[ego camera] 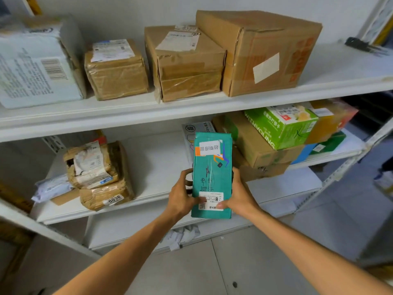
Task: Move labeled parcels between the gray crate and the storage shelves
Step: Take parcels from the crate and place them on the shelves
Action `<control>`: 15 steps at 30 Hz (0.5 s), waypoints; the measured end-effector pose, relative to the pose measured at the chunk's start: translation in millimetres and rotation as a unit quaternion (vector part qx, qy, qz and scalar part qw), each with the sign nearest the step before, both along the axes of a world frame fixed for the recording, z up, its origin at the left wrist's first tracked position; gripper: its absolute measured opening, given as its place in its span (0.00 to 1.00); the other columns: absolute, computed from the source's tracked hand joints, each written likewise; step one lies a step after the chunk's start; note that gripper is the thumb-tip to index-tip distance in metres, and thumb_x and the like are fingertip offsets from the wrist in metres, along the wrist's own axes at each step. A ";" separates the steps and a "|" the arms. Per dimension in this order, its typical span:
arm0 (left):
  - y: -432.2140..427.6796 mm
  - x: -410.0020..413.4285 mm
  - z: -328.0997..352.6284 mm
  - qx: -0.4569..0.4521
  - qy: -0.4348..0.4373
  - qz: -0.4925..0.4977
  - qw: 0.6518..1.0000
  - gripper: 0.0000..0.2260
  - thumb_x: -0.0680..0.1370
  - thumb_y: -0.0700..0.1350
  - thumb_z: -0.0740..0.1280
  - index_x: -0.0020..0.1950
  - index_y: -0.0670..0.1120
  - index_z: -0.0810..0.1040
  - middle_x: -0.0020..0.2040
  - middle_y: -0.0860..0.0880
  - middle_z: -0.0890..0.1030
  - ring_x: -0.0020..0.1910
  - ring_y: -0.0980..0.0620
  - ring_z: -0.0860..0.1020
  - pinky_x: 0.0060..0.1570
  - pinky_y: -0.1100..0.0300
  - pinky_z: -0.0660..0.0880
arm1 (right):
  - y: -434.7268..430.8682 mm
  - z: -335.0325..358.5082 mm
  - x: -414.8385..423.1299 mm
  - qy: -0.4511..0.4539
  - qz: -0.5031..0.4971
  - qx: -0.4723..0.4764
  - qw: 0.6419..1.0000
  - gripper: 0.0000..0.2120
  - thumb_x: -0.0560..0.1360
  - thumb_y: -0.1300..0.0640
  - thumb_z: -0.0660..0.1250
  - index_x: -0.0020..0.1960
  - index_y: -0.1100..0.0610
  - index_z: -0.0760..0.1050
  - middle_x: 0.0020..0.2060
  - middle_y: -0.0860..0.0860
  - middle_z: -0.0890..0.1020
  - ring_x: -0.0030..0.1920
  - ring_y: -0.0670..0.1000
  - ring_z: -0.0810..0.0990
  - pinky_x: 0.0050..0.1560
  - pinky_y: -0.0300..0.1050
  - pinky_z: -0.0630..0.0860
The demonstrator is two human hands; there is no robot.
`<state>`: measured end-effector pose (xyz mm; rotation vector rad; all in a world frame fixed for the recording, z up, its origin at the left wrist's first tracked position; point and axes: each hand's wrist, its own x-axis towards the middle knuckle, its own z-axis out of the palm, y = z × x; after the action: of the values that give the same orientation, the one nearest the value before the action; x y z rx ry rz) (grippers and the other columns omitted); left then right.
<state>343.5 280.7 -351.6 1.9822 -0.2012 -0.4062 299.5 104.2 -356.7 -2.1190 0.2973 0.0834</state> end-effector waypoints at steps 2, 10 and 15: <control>-4.4 -7.0 -4.1 -0.010 0.013 0.001 1.000 0.36 0.71 0.35 0.74 0.72 0.55 0.61 0.49 0.52 0.74 0.51 0.48 0.78 0.50 0.46 0.81 | -6.0 -8.2 -10.8 -0.002 -0.010 -0.012 1.000 0.50 0.62 0.69 0.78 0.71 0.46 0.51 0.65 0.46 0.70 0.65 0.46 0.69 0.57 0.54 0.79; -59.6 -56.6 -38.7 -0.030 0.037 -0.051 0.998 0.36 0.71 0.33 0.74 0.71 0.52 0.62 0.49 0.52 0.75 0.51 0.49 0.79 0.42 0.56 0.81 | -54.1 -36.3 -86.5 -0.020 -0.075 -0.038 0.996 0.54 0.60 0.66 0.78 0.74 0.39 0.51 0.62 0.47 0.69 0.63 0.47 0.72 0.54 0.48 0.80; -113.6 -91.4 -67.8 -0.066 0.053 -0.072 0.994 0.37 0.71 0.32 0.73 0.74 0.53 0.62 0.48 0.50 0.76 0.51 0.46 0.80 0.42 0.54 0.80 | -95.8 -47.7 -141.9 -0.013 -0.147 -0.051 0.988 0.53 0.63 0.67 0.75 0.75 0.39 0.50 0.63 0.50 0.70 0.64 0.50 0.73 0.57 0.53 0.79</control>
<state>252.1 167.0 -419.4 1.8167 -0.2979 -0.5760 157.6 8.4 -404.4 -2.1516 0.6056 -0.1335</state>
